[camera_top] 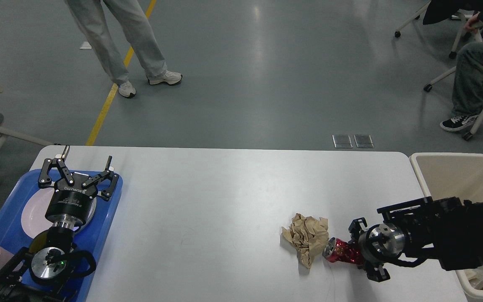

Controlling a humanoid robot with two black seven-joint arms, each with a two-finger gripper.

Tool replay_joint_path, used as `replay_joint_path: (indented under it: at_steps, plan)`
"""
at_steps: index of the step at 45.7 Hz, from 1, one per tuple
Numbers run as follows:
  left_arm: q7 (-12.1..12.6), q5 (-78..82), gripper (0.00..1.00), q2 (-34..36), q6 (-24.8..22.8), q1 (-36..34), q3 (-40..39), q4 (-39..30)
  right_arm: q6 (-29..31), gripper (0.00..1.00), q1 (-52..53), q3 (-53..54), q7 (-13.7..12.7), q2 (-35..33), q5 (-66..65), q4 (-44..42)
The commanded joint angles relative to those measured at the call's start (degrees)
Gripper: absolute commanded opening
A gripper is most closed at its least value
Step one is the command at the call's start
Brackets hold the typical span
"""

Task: Tidy desktop
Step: 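Grasp the red snack wrapper with the right gripper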

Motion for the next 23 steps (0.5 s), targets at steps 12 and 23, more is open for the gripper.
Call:
replay_joint_path:
  at_steps: [12,23]
  plan:
    - [0.0,0.0,0.96,0.0,0.0,0.0,0.0,0.04,4.76,0.0,0.68,0.28,-4.57,-0.34,-3.23,0.53]
    - [0.0,0.0,0.96,0.0,0.0,0.0,0.0,-0.05,4.85,0.0,1.83,0.19,-4.74,-0.96,-2.97,0.62]
